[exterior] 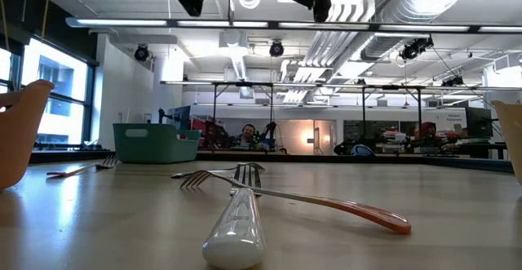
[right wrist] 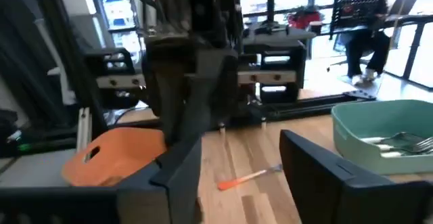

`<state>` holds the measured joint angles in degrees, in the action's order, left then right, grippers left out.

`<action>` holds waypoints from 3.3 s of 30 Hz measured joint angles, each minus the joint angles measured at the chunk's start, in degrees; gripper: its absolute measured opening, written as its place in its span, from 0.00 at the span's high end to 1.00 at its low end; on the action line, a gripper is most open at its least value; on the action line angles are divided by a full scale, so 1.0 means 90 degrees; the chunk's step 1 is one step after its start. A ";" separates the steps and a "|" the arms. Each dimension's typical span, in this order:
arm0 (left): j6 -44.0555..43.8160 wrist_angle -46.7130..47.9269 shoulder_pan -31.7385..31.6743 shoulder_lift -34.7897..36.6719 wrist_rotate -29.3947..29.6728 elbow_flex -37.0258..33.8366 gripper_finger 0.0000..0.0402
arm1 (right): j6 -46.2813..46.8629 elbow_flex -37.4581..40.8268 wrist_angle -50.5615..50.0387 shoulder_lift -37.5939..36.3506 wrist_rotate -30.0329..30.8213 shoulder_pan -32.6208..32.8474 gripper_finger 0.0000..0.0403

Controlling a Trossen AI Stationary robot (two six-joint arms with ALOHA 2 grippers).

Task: Sort silverware by color (type)
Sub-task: Put the black fork into the yellow bin

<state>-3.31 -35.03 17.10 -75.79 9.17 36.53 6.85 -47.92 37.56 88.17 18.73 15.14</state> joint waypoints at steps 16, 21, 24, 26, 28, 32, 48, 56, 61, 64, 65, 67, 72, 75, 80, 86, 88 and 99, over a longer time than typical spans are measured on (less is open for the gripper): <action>-0.0272 -0.0328 -0.0619 -0.0080 -0.0010 -0.0017 0.99 | -0.0138 -0.0002 0.0839 0.0168 -0.0389 -0.0294 0.52; -0.0286 -0.0488 -0.0607 -0.0078 -0.0027 -0.0016 0.99 | -0.0093 -0.0002 0.0867 0.0168 -0.0700 -0.0457 0.52; -0.0289 -0.0486 -0.0634 -0.0080 -0.0030 -0.0015 0.99 | -0.0090 -0.0002 0.0926 0.0168 -0.0917 -0.0491 0.52; -0.0291 -0.0483 -0.0656 -0.0080 -0.0032 -0.0015 0.99 | -0.0092 -0.0002 0.0960 0.0168 -0.0972 -0.0520 0.54; -0.0289 -0.0488 -0.0670 -0.0080 -0.0032 -0.0015 0.99 | -0.0093 -0.0002 0.1045 0.0168 -0.1140 -0.0565 0.56; -0.0291 -0.0533 -0.0692 -0.0080 -0.0032 -0.0016 0.99 | -0.0091 -0.0002 0.1142 0.0168 -0.1311 -0.0660 0.63; -0.0454 -0.0599 -0.0823 -0.0080 -0.0138 -0.0015 0.99 | -0.0170 -0.0640 0.0044 0.0171 -0.1320 -0.0751 0.51; -0.0403 -0.0600 -0.0816 -0.0080 -0.0155 -0.0015 0.99 | -0.0174 -0.0811 -0.0164 0.0171 -0.1318 -0.0768 0.70; -0.0437 -0.0631 -0.0816 -0.0080 -0.0151 -0.0007 0.96 | -0.0467 -0.0809 -0.0225 0.0176 -0.1328 -0.0749 0.97; -0.0422 -0.0560 -0.0816 -0.0080 -0.0154 -0.0007 0.93 | -0.0453 -0.0809 -0.0307 0.0151 -0.1319 -0.0719 0.95; -0.0394 -0.0489 -0.0816 -0.0080 -0.0153 -0.0007 0.92 | -0.0450 -0.0809 -0.0379 0.0108 -0.1320 -0.0716 0.96; -0.0321 -0.0358 -0.0816 -0.0080 -0.0153 -0.0007 0.89 | -0.0447 -0.0806 -0.0549 -0.0017 -0.1318 -0.0694 0.99; -0.0200 0.0029 -0.0816 -0.0080 -0.0140 -0.0010 0.81 | -0.0275 -0.0804 -0.1120 -0.0513 -0.1243 -0.0640 1.00; -0.0152 0.0370 -0.0811 -0.0080 0.0131 -0.0010 0.80 | 0.0014 -0.0805 -0.2059 -0.0993 -0.0968 -0.0527 1.00; -0.0104 0.0606 -0.0816 -0.0080 0.0377 -0.0019 0.86 | 0.1374 -0.0804 -0.4218 -0.1878 -0.0884 -0.0213 1.00; 0.0001 0.0537 -0.0752 -0.0080 0.0197 -0.0019 0.97 | 0.4212 -0.0804 -0.6863 -0.2313 -0.0869 0.0706 1.00; -0.0024 0.0582 -0.0753 -0.0080 0.0192 -0.0019 0.99 | 0.5218 -0.0804 -0.7507 -0.2277 -0.0857 0.1211 1.00; -0.0104 0.0590 -0.0721 -0.0080 0.0204 -0.0019 0.99 | 0.9811 -0.0329 -0.8847 -0.1482 -0.0099 0.3875 1.00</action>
<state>-4.25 -29.72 10.61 -76.51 11.00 36.36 95.15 -50.88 -42.07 74.84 17.85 50.02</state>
